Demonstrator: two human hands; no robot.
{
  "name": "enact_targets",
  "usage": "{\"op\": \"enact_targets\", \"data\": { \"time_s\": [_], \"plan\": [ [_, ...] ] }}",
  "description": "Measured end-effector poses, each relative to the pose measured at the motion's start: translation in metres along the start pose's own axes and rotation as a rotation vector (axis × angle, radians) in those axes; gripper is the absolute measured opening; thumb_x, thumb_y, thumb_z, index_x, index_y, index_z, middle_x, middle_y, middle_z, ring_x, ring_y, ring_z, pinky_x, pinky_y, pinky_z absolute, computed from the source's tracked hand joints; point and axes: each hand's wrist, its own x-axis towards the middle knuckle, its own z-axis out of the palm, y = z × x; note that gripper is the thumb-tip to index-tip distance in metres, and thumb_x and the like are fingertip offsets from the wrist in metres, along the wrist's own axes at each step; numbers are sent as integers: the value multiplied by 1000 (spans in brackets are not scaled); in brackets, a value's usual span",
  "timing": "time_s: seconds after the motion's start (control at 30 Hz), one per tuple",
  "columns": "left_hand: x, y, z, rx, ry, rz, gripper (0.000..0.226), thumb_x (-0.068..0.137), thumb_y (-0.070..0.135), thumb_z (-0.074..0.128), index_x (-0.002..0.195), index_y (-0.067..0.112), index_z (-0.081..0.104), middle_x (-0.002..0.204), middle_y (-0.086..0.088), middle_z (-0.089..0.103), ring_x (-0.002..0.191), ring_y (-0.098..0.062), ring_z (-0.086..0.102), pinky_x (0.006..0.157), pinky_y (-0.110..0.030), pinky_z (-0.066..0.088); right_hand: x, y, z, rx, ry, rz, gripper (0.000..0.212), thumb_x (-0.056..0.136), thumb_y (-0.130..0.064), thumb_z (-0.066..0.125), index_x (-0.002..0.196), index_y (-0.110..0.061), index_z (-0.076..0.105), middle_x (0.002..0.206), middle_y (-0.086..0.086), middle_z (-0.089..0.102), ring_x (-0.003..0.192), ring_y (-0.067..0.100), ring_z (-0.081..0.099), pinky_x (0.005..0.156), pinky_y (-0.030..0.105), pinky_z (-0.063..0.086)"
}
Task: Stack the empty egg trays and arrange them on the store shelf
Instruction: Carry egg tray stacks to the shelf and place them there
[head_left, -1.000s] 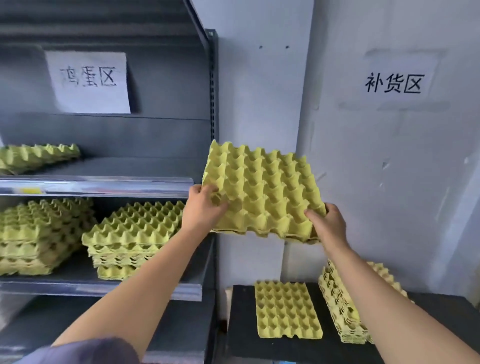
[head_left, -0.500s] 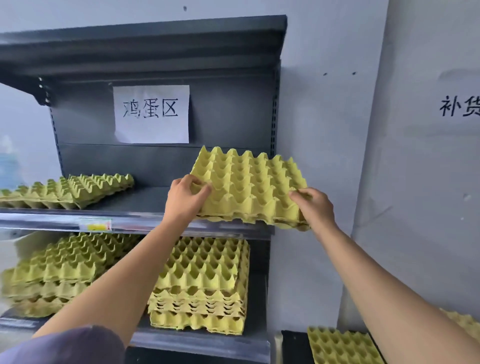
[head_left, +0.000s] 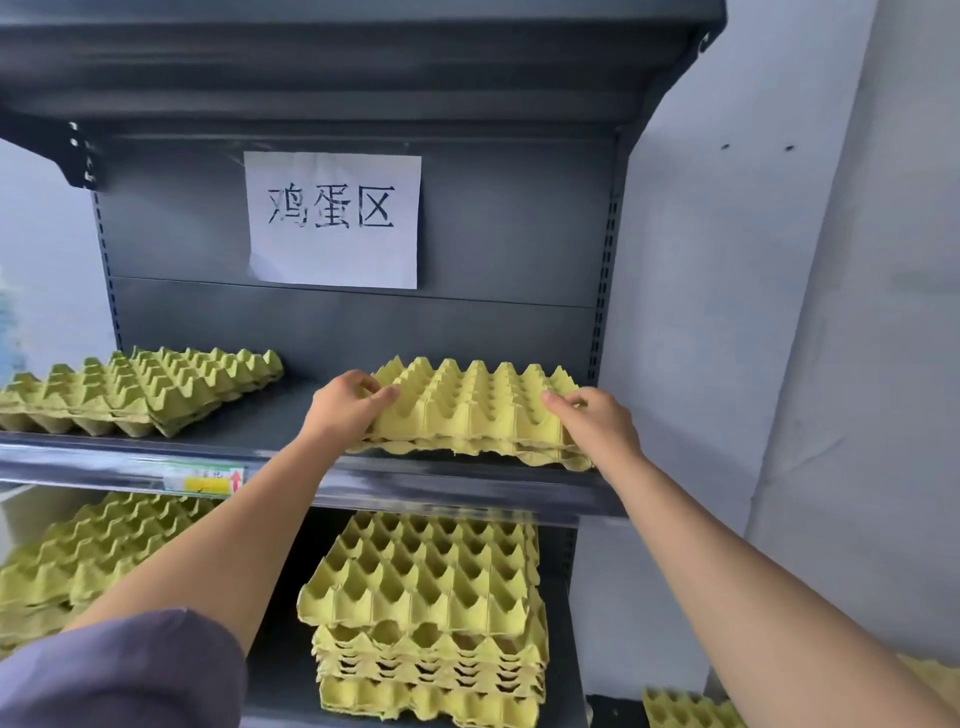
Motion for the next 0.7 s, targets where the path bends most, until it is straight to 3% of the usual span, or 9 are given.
{"op": "enact_targets", "data": {
  "time_s": [0.1, 0.2, 0.27, 0.5, 0.7],
  "plan": [
    [1, -7, 5, 151, -25, -1, 28, 88, 39, 55, 100, 15, 62, 73, -2, 61, 68, -17, 55, 65, -29, 43, 1, 0, 4, -187, 19, -12, 40, 89, -60, 45, 100, -24, 59, 94, -8, 57, 89, 16, 55, 70, 31, 44],
    [3, -3, 11, 427, 78, 105, 28, 87, 32, 49, 111, 22, 60, 115, -5, 59, 98, -25, 57, 85, -36, 41, 6, -1, 7, -319, 72, -50, 40, 90, -58, 42, 103, -26, 62, 120, -3, 50, 103, 21, 54, 73, 31, 40],
    [3, 2, 17, 577, 128, 210, 32, 88, 31, 49, 117, 23, 59, 128, -4, 53, 115, -29, 48, 95, -39, 35, 8, -1, 9, -370, 87, -82, 39, 92, -55, 41, 106, -26, 63, 124, -2, 50, 106, 23, 53, 76, 31, 42],
    [0, 12, 26, 617, 148, 312, 27, 92, 27, 46, 113, 22, 62, 122, -3, 57, 114, -29, 47, 93, -39, 34, 3, -3, 7, -537, 192, -286, 38, 96, -48, 39, 116, -24, 62, 125, 0, 56, 113, 28, 51, 89, 38, 43],
    [-15, 40, 41, 490, 206, 509, 20, 93, 25, 48, 105, 18, 62, 104, -1, 63, 99, -28, 52, 87, -38, 36, -6, 4, -10, -539, 249, -451, 31, 95, -36, 48, 119, -21, 62, 122, -1, 59, 111, 26, 53, 87, 36, 43]
  ]
}}
